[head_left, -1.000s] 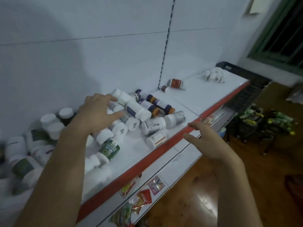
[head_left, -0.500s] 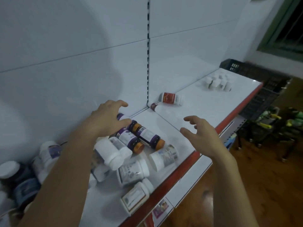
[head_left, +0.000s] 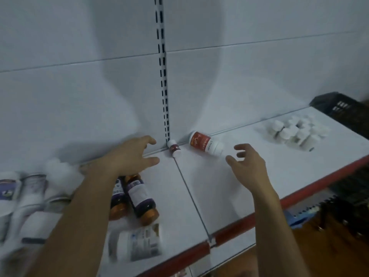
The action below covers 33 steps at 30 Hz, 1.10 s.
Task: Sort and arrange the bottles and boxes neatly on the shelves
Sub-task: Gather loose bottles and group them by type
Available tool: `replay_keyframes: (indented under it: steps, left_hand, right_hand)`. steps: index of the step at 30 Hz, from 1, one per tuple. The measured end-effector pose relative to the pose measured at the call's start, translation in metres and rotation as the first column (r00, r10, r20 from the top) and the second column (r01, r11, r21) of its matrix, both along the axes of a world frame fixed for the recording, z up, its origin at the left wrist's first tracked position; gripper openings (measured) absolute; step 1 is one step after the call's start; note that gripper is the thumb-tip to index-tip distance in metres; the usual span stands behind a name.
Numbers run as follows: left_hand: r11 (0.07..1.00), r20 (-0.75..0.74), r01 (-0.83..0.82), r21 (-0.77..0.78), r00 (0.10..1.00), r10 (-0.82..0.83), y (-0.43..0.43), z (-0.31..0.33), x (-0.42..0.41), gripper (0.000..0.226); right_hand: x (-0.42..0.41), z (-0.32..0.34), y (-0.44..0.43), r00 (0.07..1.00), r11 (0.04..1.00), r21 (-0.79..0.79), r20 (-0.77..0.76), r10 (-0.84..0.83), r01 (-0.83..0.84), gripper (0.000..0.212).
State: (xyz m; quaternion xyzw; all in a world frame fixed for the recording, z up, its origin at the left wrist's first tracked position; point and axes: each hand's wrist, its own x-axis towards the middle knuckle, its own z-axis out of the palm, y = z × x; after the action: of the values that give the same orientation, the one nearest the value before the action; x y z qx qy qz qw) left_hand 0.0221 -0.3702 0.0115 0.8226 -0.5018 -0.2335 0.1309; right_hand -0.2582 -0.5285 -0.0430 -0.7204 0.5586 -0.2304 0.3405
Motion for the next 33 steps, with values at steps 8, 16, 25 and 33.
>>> replay_keyframes:
  steps: [8, 16, 25, 33]
  left_hand:
    - [0.994, -0.04, -0.105, -0.034, 0.994, 0.104, -0.073, -0.028, -0.055, 0.058]
    - [0.995, -0.04, -0.092, 0.024, 0.995, 0.093, -0.119, -0.033, -0.088, 0.033]
    - [0.993, -0.018, 0.075, 0.088, 0.997, -0.074, -0.154, -0.025, -0.121, 0.057]
    - [0.983, 0.028, -0.131, 0.126, 0.991, 0.128, -0.072, -0.013, -0.089, 0.057]
  right_hand:
    - [0.035, -0.016, -0.07, 0.924, 0.926, 0.004, 0.059, 0.378, -0.378, 0.053]
    - [-0.027, -0.007, -0.12, 0.854, 0.989, 0.129, 0.52, -0.003, -0.075, 0.025]
    - [-0.071, 0.01, -0.142, 0.779, 0.997, 0.035, 0.623, -0.073, 0.066, 0.025]
    - [-0.017, 0.008, -0.098, 0.809, 0.985, -0.023, 0.567, 0.155, -0.173, 0.027]
